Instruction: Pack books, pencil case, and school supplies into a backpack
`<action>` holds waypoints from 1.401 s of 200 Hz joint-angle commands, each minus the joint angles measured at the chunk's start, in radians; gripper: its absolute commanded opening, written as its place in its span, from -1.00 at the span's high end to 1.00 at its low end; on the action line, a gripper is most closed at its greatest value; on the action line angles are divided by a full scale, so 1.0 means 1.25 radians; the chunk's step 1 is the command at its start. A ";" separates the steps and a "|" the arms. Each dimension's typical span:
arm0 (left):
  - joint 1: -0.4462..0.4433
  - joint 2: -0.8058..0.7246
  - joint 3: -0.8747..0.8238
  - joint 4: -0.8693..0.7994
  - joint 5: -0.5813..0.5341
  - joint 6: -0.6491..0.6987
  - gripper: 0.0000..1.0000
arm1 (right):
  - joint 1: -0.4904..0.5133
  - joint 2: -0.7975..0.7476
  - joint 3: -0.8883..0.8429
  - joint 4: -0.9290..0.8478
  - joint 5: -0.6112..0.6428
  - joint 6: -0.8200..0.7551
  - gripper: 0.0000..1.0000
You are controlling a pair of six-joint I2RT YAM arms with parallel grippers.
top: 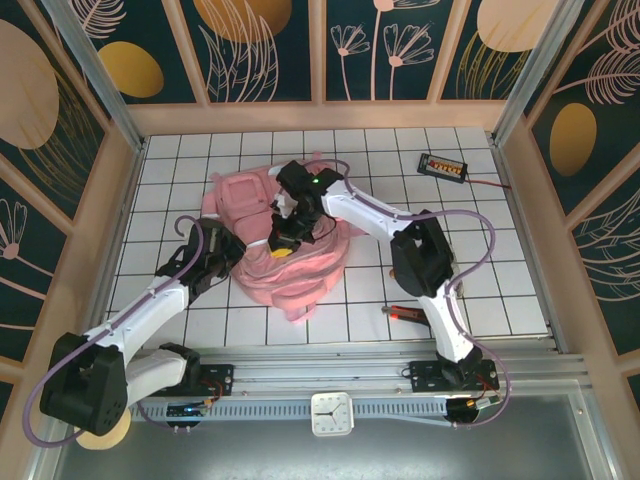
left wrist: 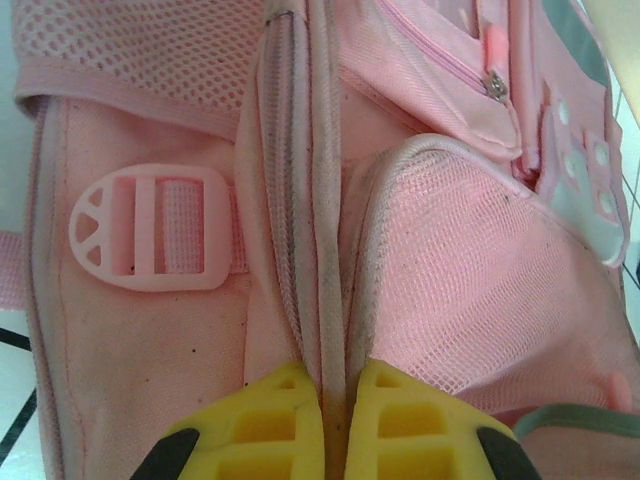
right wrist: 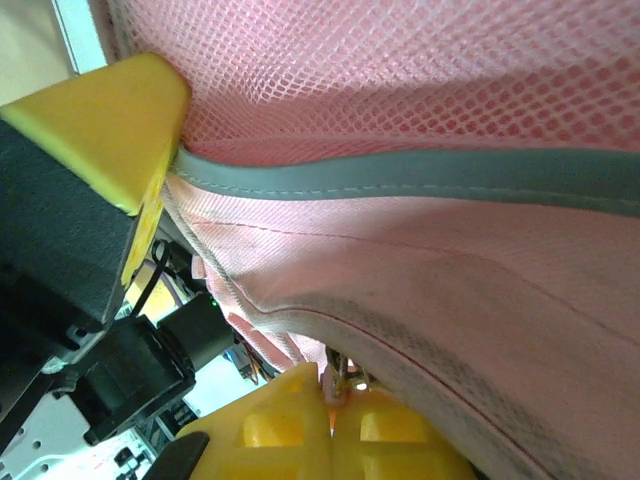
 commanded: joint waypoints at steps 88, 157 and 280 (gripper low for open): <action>-0.035 -0.068 0.096 -0.137 0.062 0.166 -0.09 | -0.004 -0.127 -0.237 0.210 -0.069 -0.042 1.00; 0.076 0.039 0.188 -0.177 0.129 0.264 -0.62 | -0.011 -0.143 -0.262 0.120 -0.027 -0.120 1.00; 0.124 0.225 0.112 0.087 0.382 0.199 1.00 | -0.055 -0.193 -0.335 0.082 -0.021 -0.152 1.00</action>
